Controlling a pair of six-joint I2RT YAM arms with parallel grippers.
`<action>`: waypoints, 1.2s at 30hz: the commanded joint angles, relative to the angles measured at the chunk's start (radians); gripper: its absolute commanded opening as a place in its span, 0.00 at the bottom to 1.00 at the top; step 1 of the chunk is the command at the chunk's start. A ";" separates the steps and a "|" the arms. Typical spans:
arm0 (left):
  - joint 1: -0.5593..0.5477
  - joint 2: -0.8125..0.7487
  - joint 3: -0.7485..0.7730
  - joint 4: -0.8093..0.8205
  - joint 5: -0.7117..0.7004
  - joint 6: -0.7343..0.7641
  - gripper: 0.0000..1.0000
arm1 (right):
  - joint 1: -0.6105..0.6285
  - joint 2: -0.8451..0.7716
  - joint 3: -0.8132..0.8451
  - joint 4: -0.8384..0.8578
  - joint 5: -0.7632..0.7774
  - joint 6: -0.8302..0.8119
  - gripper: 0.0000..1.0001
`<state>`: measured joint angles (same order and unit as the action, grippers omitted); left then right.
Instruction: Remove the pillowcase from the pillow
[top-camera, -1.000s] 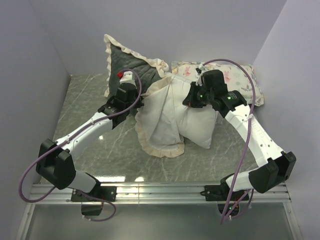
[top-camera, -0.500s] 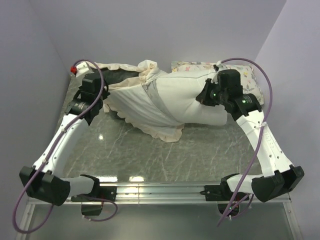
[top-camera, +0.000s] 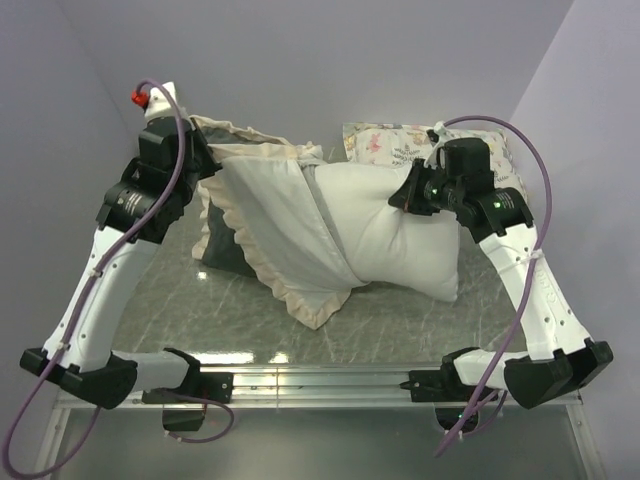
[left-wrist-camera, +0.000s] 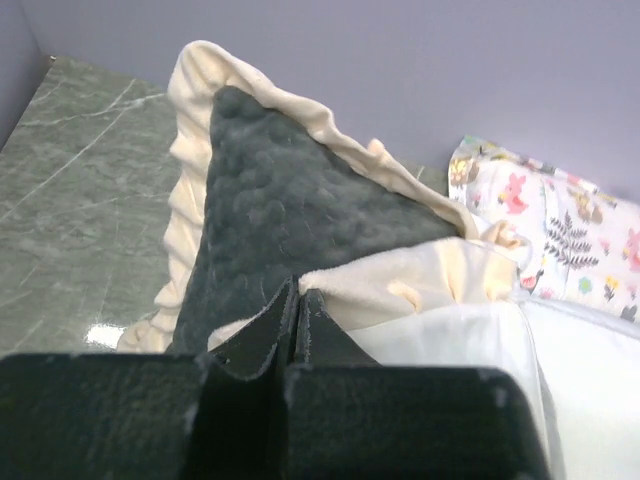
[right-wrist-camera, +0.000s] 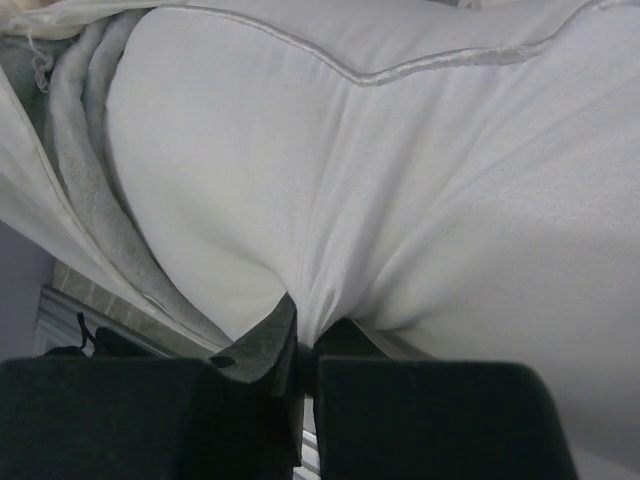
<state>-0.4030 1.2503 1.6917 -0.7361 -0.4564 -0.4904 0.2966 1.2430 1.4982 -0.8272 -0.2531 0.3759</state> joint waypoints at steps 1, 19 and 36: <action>-0.013 0.066 0.076 -0.025 -0.015 0.058 0.00 | 0.001 0.016 0.008 0.146 0.037 -0.019 0.03; -0.011 0.221 -0.119 0.185 0.297 0.035 0.51 | 0.217 0.044 -0.211 0.239 0.514 -0.023 0.84; -0.390 0.178 -0.543 0.511 0.223 -0.146 0.79 | 0.220 0.250 -0.391 0.502 0.301 0.047 0.23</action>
<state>-0.7486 1.3674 1.1683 -0.3267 -0.1581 -0.5728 0.5106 1.4761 1.1370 -0.3782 0.0944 0.3992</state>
